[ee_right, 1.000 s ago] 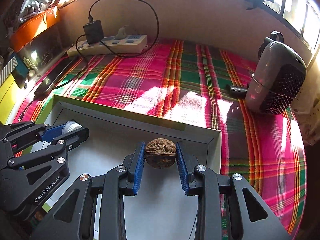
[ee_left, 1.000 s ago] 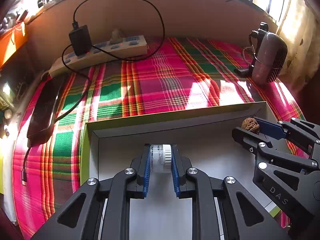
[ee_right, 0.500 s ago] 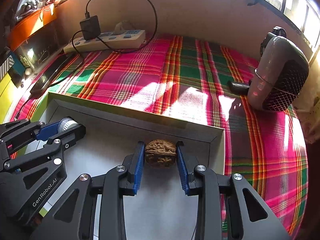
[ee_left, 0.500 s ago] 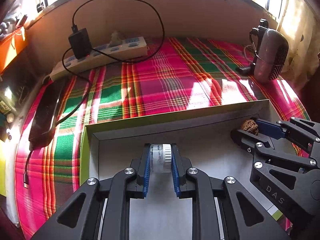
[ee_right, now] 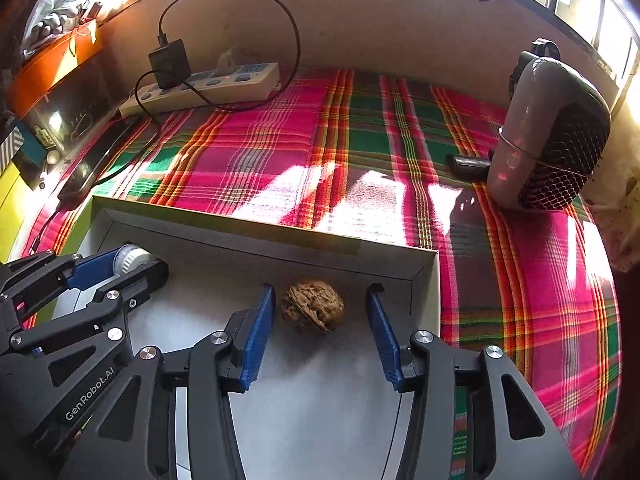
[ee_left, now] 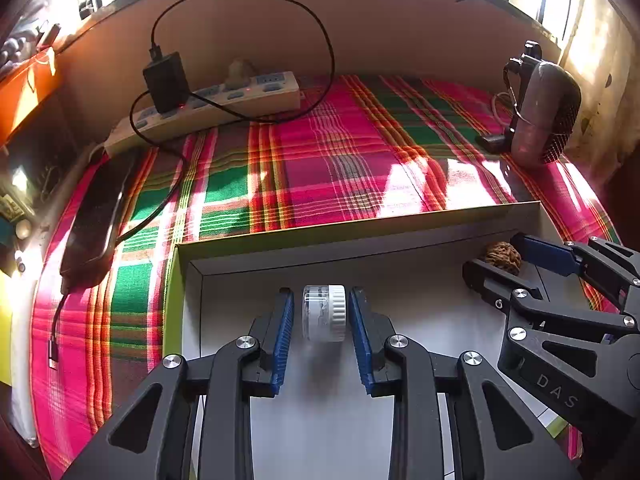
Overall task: Organize objects
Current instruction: 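Carry both items over the box and open both grippers to drop them, then withdraw both grippers from the box back toward the remaining objects, then grasp the green-and-white spool with the right gripper while the left gripper grasps the pink clip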
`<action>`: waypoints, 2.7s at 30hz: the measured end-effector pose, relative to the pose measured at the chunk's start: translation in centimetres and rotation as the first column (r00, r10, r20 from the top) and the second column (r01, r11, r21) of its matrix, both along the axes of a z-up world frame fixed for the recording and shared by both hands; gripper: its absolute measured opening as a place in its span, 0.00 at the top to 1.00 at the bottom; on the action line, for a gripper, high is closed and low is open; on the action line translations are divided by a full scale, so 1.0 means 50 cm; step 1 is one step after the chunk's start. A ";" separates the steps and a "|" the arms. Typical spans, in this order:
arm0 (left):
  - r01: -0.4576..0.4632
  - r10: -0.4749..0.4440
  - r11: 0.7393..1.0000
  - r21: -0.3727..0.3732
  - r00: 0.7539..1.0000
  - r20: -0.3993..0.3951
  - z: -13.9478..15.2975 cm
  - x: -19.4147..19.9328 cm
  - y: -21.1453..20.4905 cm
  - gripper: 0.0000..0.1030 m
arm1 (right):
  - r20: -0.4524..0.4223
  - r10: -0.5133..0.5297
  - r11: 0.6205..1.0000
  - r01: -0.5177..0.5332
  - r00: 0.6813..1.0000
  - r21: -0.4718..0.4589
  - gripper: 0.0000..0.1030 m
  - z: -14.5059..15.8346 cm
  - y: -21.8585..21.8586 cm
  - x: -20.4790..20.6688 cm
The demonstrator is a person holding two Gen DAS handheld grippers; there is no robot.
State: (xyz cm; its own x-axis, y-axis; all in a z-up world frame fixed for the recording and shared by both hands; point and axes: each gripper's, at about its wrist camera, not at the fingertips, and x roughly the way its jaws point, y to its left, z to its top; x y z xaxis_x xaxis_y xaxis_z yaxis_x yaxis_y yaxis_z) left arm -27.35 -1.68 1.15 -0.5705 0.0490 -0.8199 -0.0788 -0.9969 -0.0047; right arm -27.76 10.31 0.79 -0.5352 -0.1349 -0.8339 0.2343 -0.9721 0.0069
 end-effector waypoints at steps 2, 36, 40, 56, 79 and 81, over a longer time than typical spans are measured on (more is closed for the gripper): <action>-0.002 0.002 1.000 0.002 1.000 -0.005 0.005 0.004 -0.003 0.74 | -0.001 -0.004 1.000 0.004 1.000 -0.003 0.50 0.004 0.001 0.001; -0.022 0.027 0.999 0.039 0.989 -0.144 0.107 0.253 -0.023 0.73 | -0.149 -0.011 0.999 0.004 0.989 -0.045 0.50 0.117 0.045 0.234; -0.031 0.038 0.998 0.045 0.986 -0.162 0.106 0.291 -0.034 0.73 | -0.146 -0.022 0.998 0.013 0.989 -0.058 0.50 0.110 0.063 0.273; -0.051 0.066 0.990 0.131 0.992 -0.109 0.043 0.395 -0.069 0.73 | -0.158 -0.026 0.996 0.012 0.987 -0.090 0.50 0.065 0.115 0.410; 0.021 -0.012 0.982 0.186 0.999 -0.049 0.010 0.419 -0.013 0.69 | -0.089 -0.003 1.000 0.001 0.996 -0.023 0.44 -0.012 0.103 0.423; 0.025 -0.017 0.982 0.187 0.999 -0.049 0.012 0.418 -0.008 0.69 | -0.086 0.000 1.000 -0.001 0.996 -0.009 0.44 -0.015 0.101 0.421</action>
State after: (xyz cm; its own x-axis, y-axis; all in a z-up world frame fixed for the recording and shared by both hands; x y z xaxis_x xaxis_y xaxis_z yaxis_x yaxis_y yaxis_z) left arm -6.45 -2.08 1.75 -0.6053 0.2120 -0.7673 -0.1043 -0.9767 -0.1876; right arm -6.71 15.36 0.07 -0.6052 -0.1423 -0.7833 0.2347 -0.9721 -0.0048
